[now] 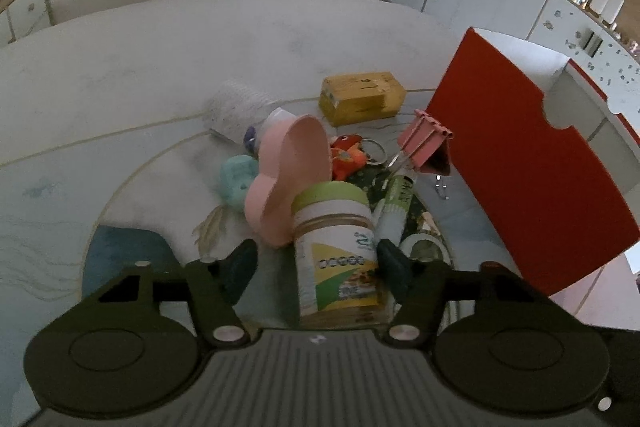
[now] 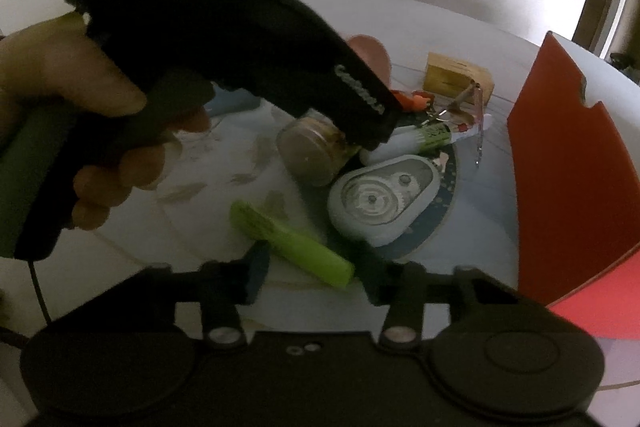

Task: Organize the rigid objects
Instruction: 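Grasp the green-lidded jar with the left tool while the right tool grasps the green highlighter, then carry the jar and highlighter into the red box and release both, then withdraw both tools from the box back toward the pile, then grasp the pink heart container with the left tool while the right tool approaches the correction tape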

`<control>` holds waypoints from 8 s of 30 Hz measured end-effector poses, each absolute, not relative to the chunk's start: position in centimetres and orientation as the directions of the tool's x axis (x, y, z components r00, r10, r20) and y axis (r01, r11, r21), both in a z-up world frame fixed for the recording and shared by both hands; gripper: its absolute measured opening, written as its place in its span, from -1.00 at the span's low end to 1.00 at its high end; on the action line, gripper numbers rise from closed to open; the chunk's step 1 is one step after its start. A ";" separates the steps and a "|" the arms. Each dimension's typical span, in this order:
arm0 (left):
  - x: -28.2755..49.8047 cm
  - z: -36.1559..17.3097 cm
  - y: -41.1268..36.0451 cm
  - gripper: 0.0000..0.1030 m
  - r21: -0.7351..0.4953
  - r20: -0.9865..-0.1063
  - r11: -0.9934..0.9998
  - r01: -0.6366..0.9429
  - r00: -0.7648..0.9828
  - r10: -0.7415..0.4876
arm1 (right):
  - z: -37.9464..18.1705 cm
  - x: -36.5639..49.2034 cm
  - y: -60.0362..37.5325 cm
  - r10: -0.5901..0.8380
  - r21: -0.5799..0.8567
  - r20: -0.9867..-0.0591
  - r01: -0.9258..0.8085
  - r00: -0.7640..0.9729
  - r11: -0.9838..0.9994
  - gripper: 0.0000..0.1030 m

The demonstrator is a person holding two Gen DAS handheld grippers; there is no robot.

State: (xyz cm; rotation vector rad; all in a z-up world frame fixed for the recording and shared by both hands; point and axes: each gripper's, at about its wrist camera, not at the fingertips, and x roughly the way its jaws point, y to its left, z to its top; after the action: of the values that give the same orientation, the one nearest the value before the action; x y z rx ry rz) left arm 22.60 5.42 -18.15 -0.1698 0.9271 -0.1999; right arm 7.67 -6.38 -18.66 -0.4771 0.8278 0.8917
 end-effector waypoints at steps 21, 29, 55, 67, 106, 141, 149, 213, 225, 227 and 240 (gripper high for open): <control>19.9 -16.3 6.2 -0.18 -0.221 -0.773 0.966 0.132 0.580 -0.257 | -16.7 6.2 -8.8 0.530 0.045 -0.778 -0.812 0.337 0.582 -0.71; 18.1 -13.9 6.9 -0.19 -0.220 -0.753 0.964 0.146 0.603 -0.264 | -14.4 5.2 -10.3 0.537 0.027 -0.747 -0.790 0.390 0.612 -0.72; 15.5 -4.0 3.0 -0.19 -0.227 -0.643 0.918 0.327 0.657 -0.393 | -3.3 6.4 -18.8 0.447 -0.017 -0.541 -0.541 0.712 0.841 -0.72; 16.6 -2.6 -1.8 -0.19 -0.231 -0.631 0.885 0.404 0.630 -0.453 | -3.1 10.5 -23.7 0.375 -0.011 -0.518 -0.445 0.768 0.896 -0.71; 31.1 -13.5 -22.0 -0.19 -0.122 -0.920 0.977 0.173 0.349 -0.177 | -12.7 29.9 -28.9 0.440 0.012 -0.776 -0.687 0.452 0.727 -0.72; 31.1 -12.6 -21.2 0.04 -0.189 -0.915 0.971 0.145 0.332 -0.228 | -10.7 28.5 -31.4 0.462 0.089 -0.796 -0.680 0.391 0.727 -0.23; 28.2 -9.2 -20.3 0.04 -0.201 -0.861 0.961 0.192 0.434 -0.267 | -7.9 26.3 -32.3 0.520 0.128 -0.746 -0.678 0.415 0.724 -0.12; 20.2 -11.7 6.1 0.61 -0.192 -0.694 0.973 0.125 0.684 -0.224 | -12.7 9.0 -9.7 0.528 0.090 -0.715 -0.688 0.459 0.720 0.96; 23.5 -15.0 5.4 0.61 -0.122 -0.701 0.987 0.101 0.696 -0.158 | -16.6 11.8 -6.6 0.500 0.060 -0.765 -0.728 0.406 0.683 0.87; 24.0 -15.1 5.3 0.61 -0.101 -0.689 0.988 0.112 0.709 -0.151 | -17.1 12.2 -6.5 0.500 0.065 -0.770 -0.731 0.395 0.679 0.86; 26.8 -16.7 4.8 0.25 -0.108 -0.705 0.986 0.130 0.689 -0.168 | -18.8 13.7 -5.8 0.496 0.085 -0.788 -0.733 0.365 0.675 0.67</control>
State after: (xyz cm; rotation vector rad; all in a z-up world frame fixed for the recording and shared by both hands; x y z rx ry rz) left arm 26.78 4.84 -16.67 -0.0509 0.7931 -0.1665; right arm 13.67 -5.79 -18.75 -0.3023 0.8931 0.8051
